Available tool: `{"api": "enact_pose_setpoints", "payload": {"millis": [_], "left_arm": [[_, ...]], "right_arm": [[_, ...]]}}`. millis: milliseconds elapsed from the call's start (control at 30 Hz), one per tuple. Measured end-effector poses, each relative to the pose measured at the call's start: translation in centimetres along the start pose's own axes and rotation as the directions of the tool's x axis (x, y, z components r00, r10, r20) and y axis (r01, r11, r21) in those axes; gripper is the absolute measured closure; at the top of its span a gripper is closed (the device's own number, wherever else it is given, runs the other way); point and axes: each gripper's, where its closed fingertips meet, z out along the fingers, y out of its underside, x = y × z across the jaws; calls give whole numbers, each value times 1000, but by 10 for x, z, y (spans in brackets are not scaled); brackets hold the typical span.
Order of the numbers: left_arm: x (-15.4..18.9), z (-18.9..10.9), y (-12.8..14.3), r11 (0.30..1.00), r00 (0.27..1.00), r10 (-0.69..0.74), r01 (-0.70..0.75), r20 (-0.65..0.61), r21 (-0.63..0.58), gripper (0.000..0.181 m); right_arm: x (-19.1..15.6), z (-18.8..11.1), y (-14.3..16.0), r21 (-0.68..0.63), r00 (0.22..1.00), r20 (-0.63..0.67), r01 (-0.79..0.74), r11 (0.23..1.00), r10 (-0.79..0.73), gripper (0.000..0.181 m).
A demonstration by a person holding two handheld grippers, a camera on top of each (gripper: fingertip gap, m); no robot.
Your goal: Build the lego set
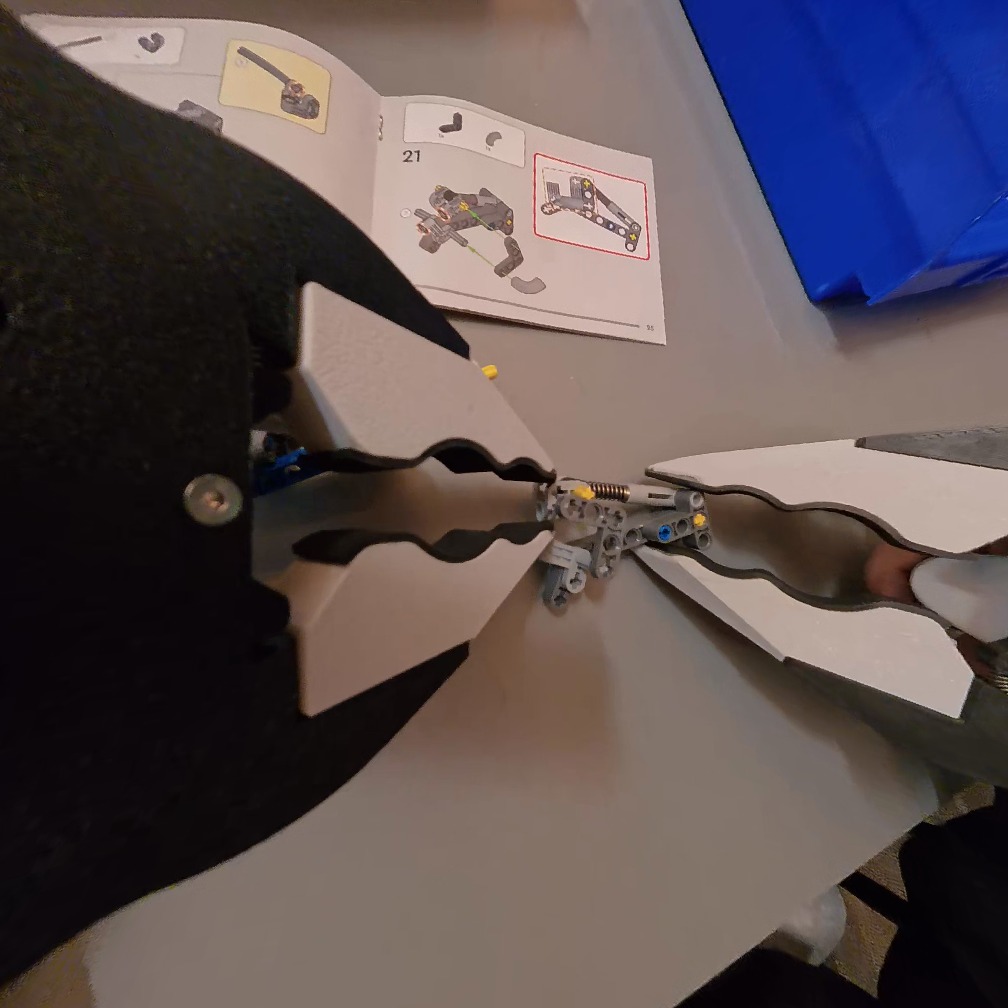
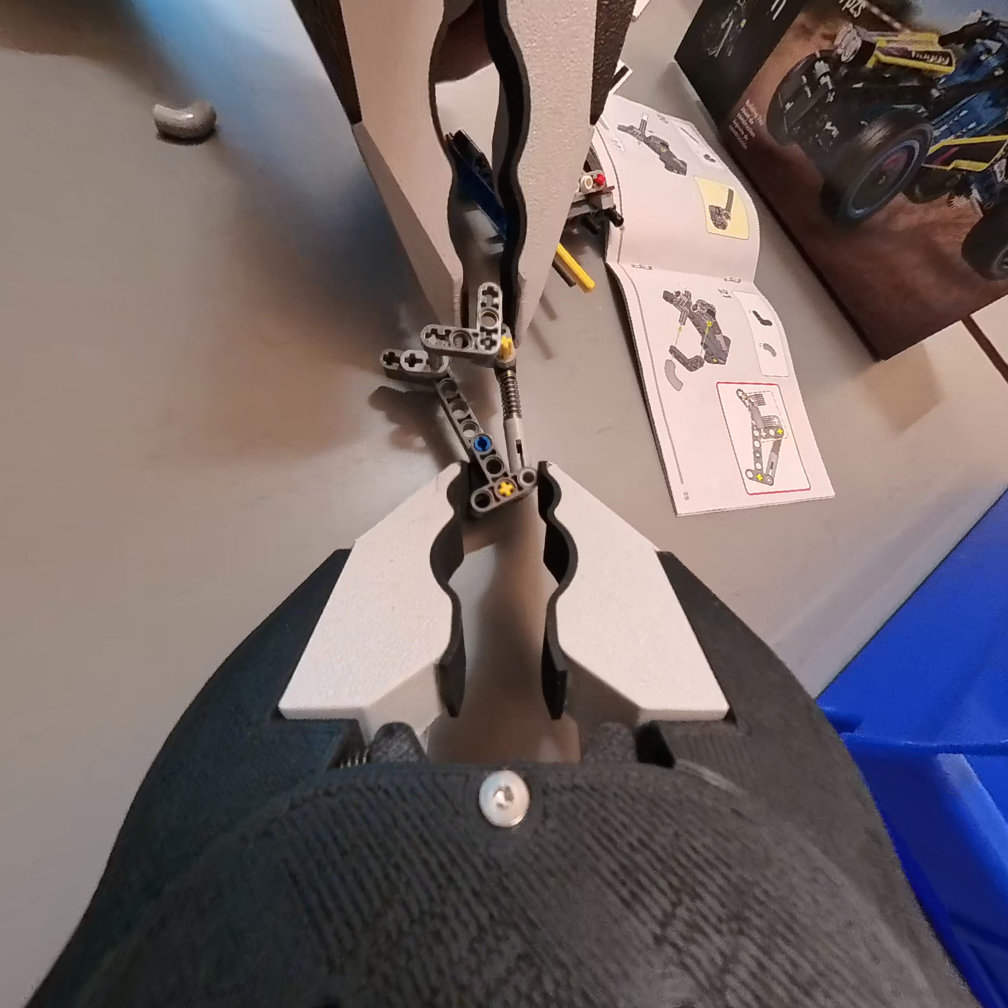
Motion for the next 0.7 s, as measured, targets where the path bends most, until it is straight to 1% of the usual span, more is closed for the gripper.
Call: {"api": "enact_pose_setpoints", "payload": {"millis": [100,133,167,200,233,267,333,400,433,467,533,567,600,700], "left_arm": [[-1,0,0,1000,1000,-13,13,7,2,170],[-2,0,0,1000,1000,-14,14,14,0,170],[-1,0,0,1000,1000,-16,16,18,-1,170],[-1,0,-1,1000,1000,-17,17,23,-1,170],[0,-1,-1,1000,1000,-16,16,27,-1,170],[0,-1,-1,1000,999,-16,16,30,0,170],[0,-1,0,1000,999,-25,25,34,-6,170],[0,-1,0,999,999,-33,33,40,-18,170],[-1,-1,0,999,998,-33,34,44,-24,170],[0,-1,0,999,998,-30,32,47,-30,170],[1,-1,0,999,998,-21,23,50,-33,170],[1,-1,0,999,998,-19,21,52,-35,170],[1,-1,0,999,999,-20,21,51,-36,170],[1,-2,0,999,999,-20,22,49,-35,170]], "right_arm": [[2,-1,2,-6,1000,-6,-14,1000,14,159],[2,-2,3,-10,1000,-10,-26,1000,26,156],[2,-5,5,-26,999,-7,-46,999,45,142],[3,-10,7,-51,998,-5,-67,996,67,134],[3,-15,5,-60,996,-1,-88,994,88,133],[3,-20,-1,-50,994,-3,-107,993,107,135],[13,-26,-24,41,981,-63,-184,982,186,140],[9,-23,-50,147,950,-16,-307,940,313,151],[5,-18,-55,150,936,10,-348,925,351,152],[0,-13,-55,128,934,17,-357,925,357,151],[1,-2,-43,45,941,-54,-331,943,333,148],[3,-1,-45,59,942,-71,-324,944,328,149],[2,0,-47,71,940,-72,-329,942,334,157],[-4,4,-48,53,951,-52,-303,952,305,166]]}}
